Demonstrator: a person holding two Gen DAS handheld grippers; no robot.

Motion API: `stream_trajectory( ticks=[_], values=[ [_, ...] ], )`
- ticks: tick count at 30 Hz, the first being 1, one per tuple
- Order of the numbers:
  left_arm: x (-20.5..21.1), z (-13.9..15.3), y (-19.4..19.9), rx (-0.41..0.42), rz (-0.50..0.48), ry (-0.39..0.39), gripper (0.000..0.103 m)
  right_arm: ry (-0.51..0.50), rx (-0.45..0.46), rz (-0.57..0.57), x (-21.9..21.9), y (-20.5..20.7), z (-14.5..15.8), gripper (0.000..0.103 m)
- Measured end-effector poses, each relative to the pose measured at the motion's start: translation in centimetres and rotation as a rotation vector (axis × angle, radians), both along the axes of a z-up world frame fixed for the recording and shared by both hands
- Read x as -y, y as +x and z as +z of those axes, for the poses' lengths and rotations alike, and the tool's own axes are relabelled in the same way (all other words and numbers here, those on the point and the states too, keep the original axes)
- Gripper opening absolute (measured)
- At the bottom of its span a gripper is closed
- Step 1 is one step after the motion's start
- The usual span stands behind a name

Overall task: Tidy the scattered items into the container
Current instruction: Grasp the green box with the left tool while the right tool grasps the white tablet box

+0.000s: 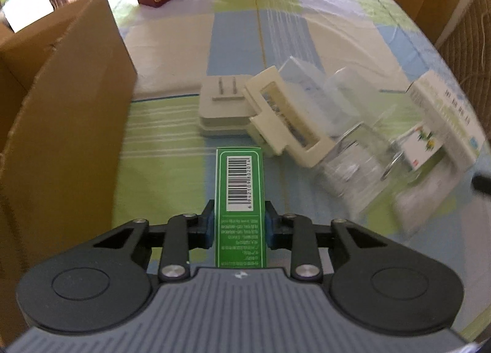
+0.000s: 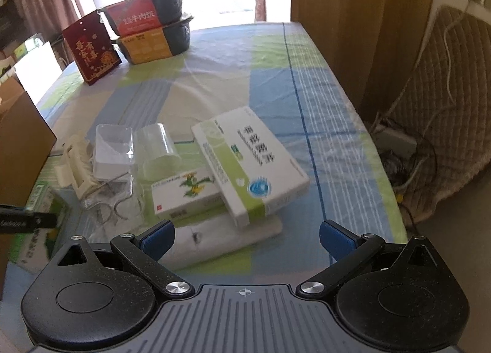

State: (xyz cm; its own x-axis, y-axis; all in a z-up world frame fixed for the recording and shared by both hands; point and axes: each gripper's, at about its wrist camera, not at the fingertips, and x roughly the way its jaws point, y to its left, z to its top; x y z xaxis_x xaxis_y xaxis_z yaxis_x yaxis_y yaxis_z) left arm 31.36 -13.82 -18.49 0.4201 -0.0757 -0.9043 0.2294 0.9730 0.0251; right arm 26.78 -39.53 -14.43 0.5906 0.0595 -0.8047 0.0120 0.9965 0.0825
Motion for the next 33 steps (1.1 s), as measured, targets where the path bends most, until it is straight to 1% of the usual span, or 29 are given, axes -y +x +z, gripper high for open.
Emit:
stream_trajectory(
  ticks=[6, 9, 14, 17, 18, 19, 20, 23, 25, 27, 30, 33],
  values=[
    [-0.7, -0.9, 0.2, -0.015, 0.015, 0.008, 0.026, -0.08, 0.082, 0.067, -0.1, 3.3, -0.4, 0.103],
    [-1.1, 1.0, -0.3, 0.02, -0.006, -0.005, 0.026, -0.099, 0.093, 0.098, 0.3, 5.2, -1.5, 0.103],
    [-1.8, 4.0, -1.1, 0.078, -0.04, -0.025, 0.026, -0.057, 0.066, 0.116, 0.8, 7.5, -3.0, 0.103],
    [-2.2, 5.8, -1.6, 0.114, -0.061, -0.038, 0.026, -0.087, 0.053, 0.152, 0.1, 7.9, -3.6, 0.103],
    [-2.3, 6.4, -1.8, 0.125, -0.068, -0.042, 0.026, -0.101, 0.049, 0.167, -0.2, 7.9, -3.7, 0.102],
    [-2.5, 7.0, -2.0, 0.136, -0.073, -0.046, 0.026, -0.115, 0.045, 0.181, -0.6, 7.9, -3.9, 0.082],
    [-2.8, 7.5, -2.2, 0.142, -0.072, -0.051, 0.026, -0.129, 0.04, 0.196, -0.9, 8.0, -4.0, 0.079],
    [-3.9, 9.2, -2.7, 0.156, -0.067, -0.072, 0.026, -0.125, 0.026, 0.185, -1.0, 8.0, -4.0, 0.073],
    [-4.7, 10.3, -3.2, 0.166, -0.068, -0.08, 0.026, -0.134, 0.04, 0.176, -1.3, 7.8, -3.5, 0.073],
    [-5.6, 11.5, -3.8, 0.185, -0.072, -0.081, 0.026, -0.115, 0.068, 0.151, -1.4, 7.2, -2.4, 0.073],
    [-7.6, 13.4, -4.8, 0.221, -0.065, -0.087, 0.026, -0.048, 0.109, 0.119, -2.0, 6.0, -0.3, 0.073],
    [-10.3, 15.2, -5.8, 0.25, -0.038, -0.092, 0.026, 0.027, 0.138, 0.117, -3.9, 4.3, 1.7, 0.073]
  ],
)
